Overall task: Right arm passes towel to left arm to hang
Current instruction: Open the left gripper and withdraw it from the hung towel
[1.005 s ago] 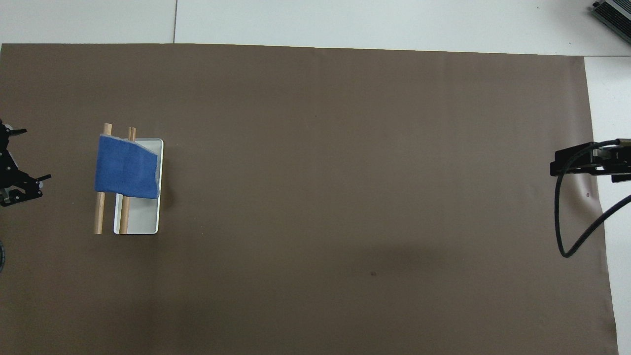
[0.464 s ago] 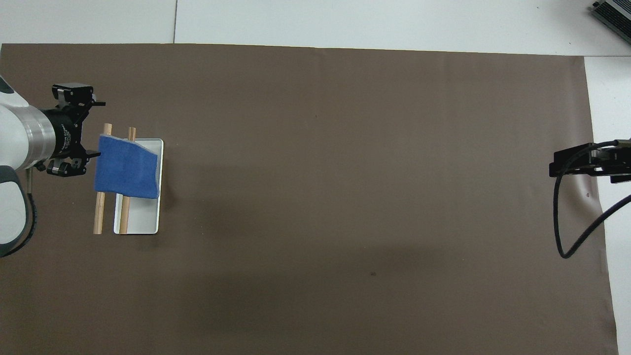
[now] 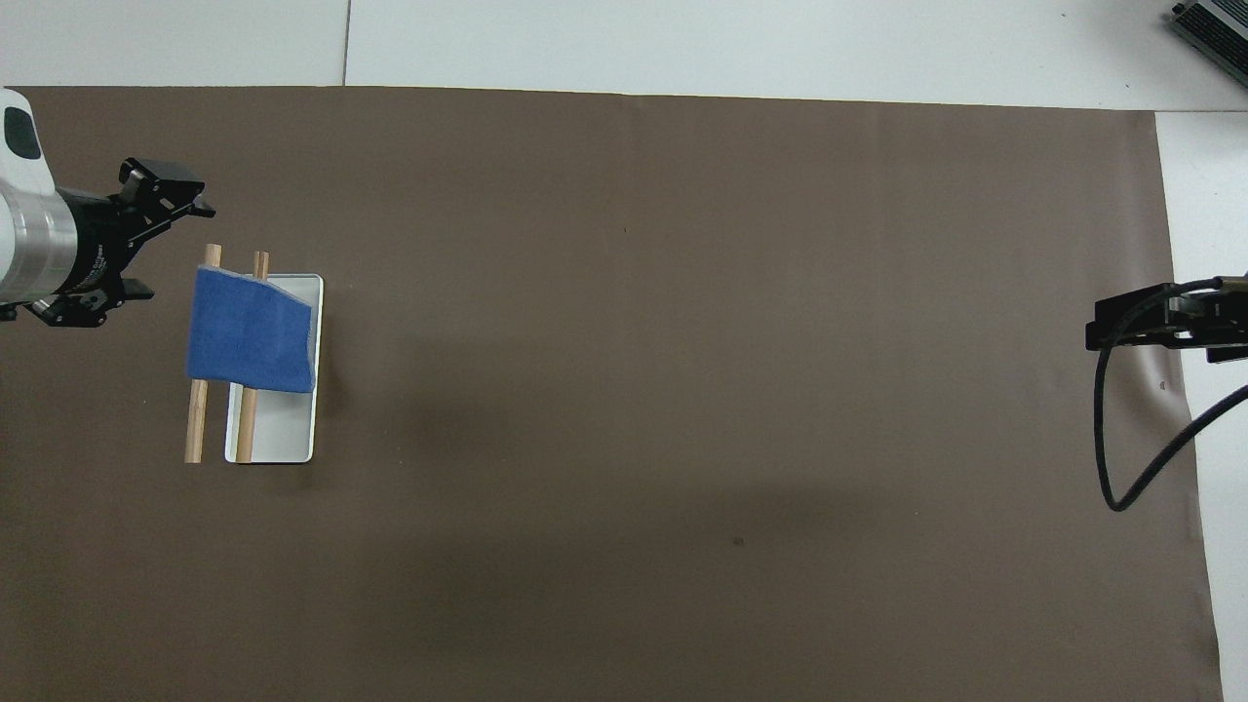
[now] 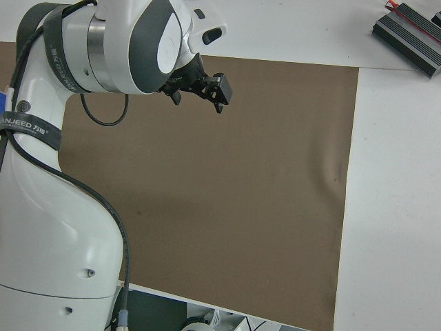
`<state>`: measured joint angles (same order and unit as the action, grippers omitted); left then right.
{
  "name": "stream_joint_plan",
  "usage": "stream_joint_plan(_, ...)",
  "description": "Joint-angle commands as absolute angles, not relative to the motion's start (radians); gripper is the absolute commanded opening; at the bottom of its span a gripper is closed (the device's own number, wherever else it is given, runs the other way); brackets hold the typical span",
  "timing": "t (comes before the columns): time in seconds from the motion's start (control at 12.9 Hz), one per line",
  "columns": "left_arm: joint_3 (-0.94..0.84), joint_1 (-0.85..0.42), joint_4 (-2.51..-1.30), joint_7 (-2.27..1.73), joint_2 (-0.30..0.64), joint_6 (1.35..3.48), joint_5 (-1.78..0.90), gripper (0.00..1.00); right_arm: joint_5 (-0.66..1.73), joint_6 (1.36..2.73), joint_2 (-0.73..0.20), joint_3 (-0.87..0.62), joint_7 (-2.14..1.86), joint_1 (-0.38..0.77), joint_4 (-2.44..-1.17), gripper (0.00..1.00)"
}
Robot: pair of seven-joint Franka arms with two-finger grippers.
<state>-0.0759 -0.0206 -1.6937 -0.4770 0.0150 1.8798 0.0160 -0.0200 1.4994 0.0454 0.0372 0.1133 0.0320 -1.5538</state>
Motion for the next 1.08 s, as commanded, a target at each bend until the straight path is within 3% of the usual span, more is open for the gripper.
stream_joint_plan(0.0,-0.074,-0.025,-1.597,-0.119,0.037,1.712,0.035,1.0,-0.026,1.511,0.081,0.032,0.107,0.028,-1.603,1.0)
stream_joint_plan(0.39,-0.078,-0.025,-1.529,0.133,0.009,1.502,0.022,1.0,-0.025,1.497,0.086,0.034,0.12,0.026,-1.608,1.0)
stream_joint_plan(0.62,-0.075,-0.035,-1.6,0.127,-0.057,1.491,0.02,1.0,-0.025,1.482,0.087,0.035,0.11,0.017,-1.606,1.0)
stream_joint_plan(1.0,-0.077,-0.034,-1.568,0.132,-0.04,1.503,0.021,1.0,-0.041,1.477,0.086,0.041,0.114,0.015,-1.6,1.0)
